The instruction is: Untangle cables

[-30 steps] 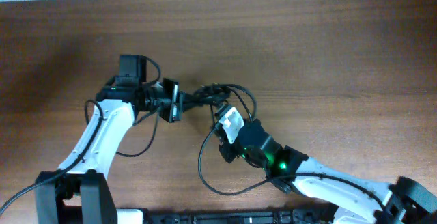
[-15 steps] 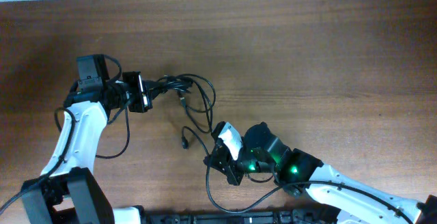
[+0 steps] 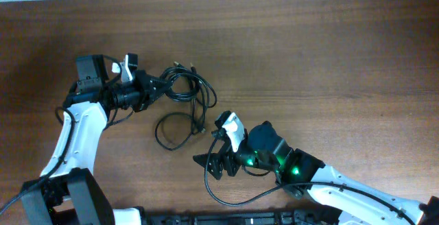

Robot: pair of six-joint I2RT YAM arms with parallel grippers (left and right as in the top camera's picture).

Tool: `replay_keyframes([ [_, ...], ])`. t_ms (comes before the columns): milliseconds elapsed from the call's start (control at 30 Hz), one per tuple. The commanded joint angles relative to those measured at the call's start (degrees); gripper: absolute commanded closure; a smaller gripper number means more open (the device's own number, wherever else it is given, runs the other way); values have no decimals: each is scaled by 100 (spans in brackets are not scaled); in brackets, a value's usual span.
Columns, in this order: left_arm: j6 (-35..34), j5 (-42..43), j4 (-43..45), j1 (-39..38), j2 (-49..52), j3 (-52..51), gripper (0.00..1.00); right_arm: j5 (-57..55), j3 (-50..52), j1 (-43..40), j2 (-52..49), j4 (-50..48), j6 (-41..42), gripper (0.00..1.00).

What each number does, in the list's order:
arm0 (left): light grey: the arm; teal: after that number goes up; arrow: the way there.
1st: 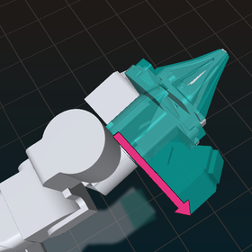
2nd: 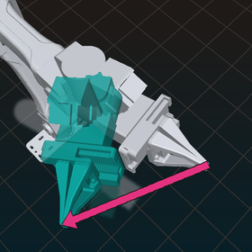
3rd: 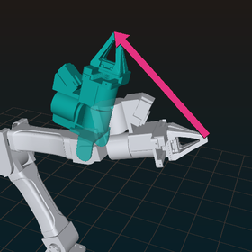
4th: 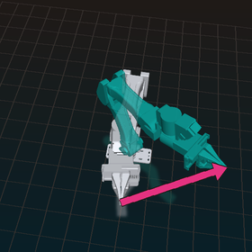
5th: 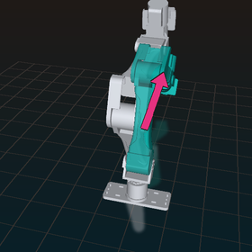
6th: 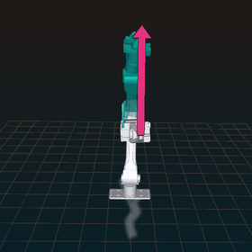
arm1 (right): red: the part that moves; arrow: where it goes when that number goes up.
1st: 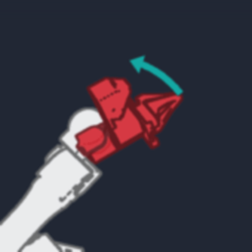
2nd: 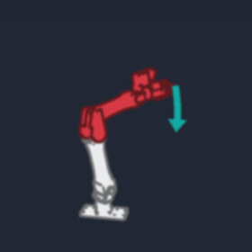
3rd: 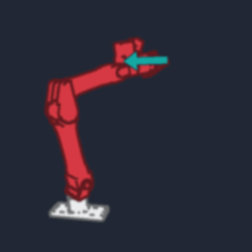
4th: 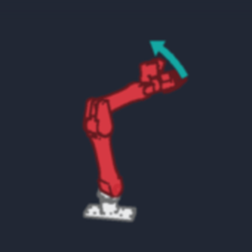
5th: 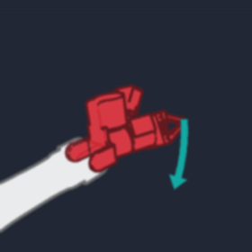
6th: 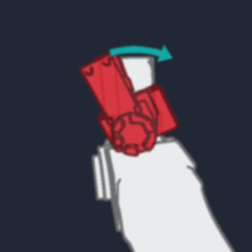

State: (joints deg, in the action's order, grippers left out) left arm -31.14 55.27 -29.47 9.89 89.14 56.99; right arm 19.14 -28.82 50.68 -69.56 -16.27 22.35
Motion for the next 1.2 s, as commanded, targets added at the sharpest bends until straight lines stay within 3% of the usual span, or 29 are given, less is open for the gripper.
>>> replay_keyframes([
  [0,1209,-654,31,35,-138,81,100,-1541,-24,24,74,-525,-39,1],
  [67,1786,-750,24,35,-138,81,100,-2697,-24,24,74,-717,-39,1],
  [133,2341,-535,4,35,-138,81,100,-2885,-24,17,74,-717,-39,1],
  [200,3265,546,4,35,-138,81,100,-2841,-26,-114,74,-706,-39,1],
  [300,3447,1316,-81,35,-184,81,100,-1716,-26,-575,74,-688,-39,1],
  [400,3862,1311,-658,33,-599,81,100,68,-24,-1300,72,-520,-39,1],
  [467,4118,1309,-859,-22,-968,81,100,295,-24,-1366,72,-525,-37,1],
  [600,4116,1287,-855,-833,-1488,81,100,426,-24,-1353,-59,-925,-37,1],
  [633,4113,1266,-824,-994,-1488,81,100,426,-24,-1353,-111,-1078,-37,21],
  [667,4109,1196,-704,-1110,-1488,81,100,426,-24,-1351,-142,-1043,52,64],
  [700,4109,955,-658,-1123,-1488,81,100,455,-24,-1353,-144,-837,420,96],
  [767,3888,-509,-662,-1123,-1488,81,100,1062,-24,-1353,-142,-713,713,96],
  [833,2739,-3171,-778,-1123,-1488,81,100,1366,-24,-1357,-142,-713,713,96],
  [867,2448,-4111,-957,-1123,-1488,81,100,1364,-24,-1366,-142,-793,710,96],
  [933,2426,-4457,-1156,-1123,-1488,81,97,1318,-26,-1502,-142,-1283,710,96],
  [1000,2424,-4459,-1178,-1123,-1488,81,79,1320,-24,-1801,-142,-1646,717,96],
  [1067,2297,-4439,-1180,-1123,-1486,81,69,1322,-24,-2026,-142,-1652,822,96],
  [1133,2297,-4437,-1176,-1123,-1486,81,74,1322,-24,-2081,-142,-1589,817,96],
  [1167,2297,-4437,-1176,-1123,-1486,81,74,1322,-24,-2068,-144,-1399,820,89],
])
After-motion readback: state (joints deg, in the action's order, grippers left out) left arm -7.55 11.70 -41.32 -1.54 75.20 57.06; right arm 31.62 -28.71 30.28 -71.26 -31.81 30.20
